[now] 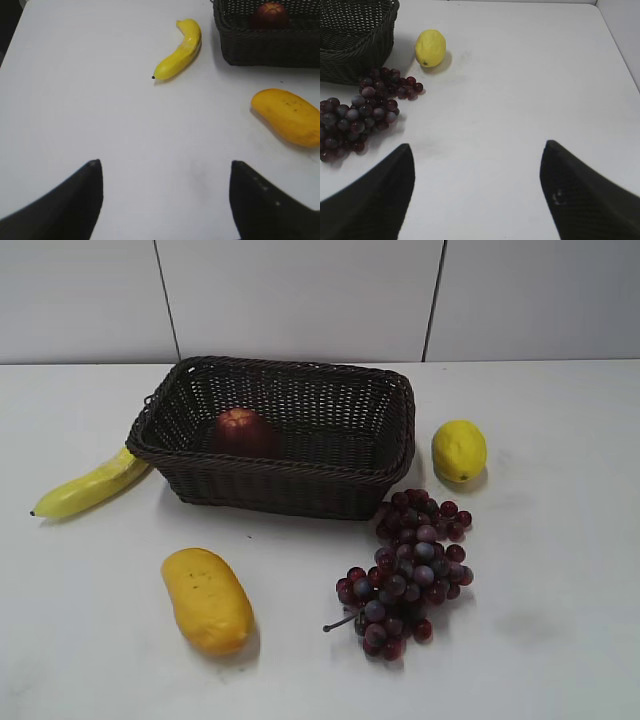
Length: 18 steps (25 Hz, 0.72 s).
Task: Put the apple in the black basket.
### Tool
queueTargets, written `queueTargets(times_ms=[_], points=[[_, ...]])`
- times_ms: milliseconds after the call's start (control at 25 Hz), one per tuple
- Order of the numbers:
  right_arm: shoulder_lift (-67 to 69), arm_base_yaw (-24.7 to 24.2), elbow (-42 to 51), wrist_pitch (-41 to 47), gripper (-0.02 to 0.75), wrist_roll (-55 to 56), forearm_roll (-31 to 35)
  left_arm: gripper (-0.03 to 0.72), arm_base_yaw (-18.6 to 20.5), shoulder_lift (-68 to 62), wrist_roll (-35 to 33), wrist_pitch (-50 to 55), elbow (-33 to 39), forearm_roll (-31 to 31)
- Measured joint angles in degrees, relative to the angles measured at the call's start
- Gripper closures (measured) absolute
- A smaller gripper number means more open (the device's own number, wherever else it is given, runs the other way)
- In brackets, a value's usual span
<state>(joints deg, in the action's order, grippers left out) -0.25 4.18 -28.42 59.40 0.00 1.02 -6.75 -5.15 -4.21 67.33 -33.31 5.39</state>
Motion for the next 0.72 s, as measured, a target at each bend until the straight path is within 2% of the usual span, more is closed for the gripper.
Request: queueTargets(times_ms=[360,720], points=[[0.00,0.00,0.00,0.00,0.147,0.00,0.00,0.099,0.00,0.75,0.00,-4.47,5.63,0.05],[0.00,0.00,0.00,0.00,0.147,0.00,0.00,0.100,0.00,0.59,0.00,-5.12,5.81,0.05]])
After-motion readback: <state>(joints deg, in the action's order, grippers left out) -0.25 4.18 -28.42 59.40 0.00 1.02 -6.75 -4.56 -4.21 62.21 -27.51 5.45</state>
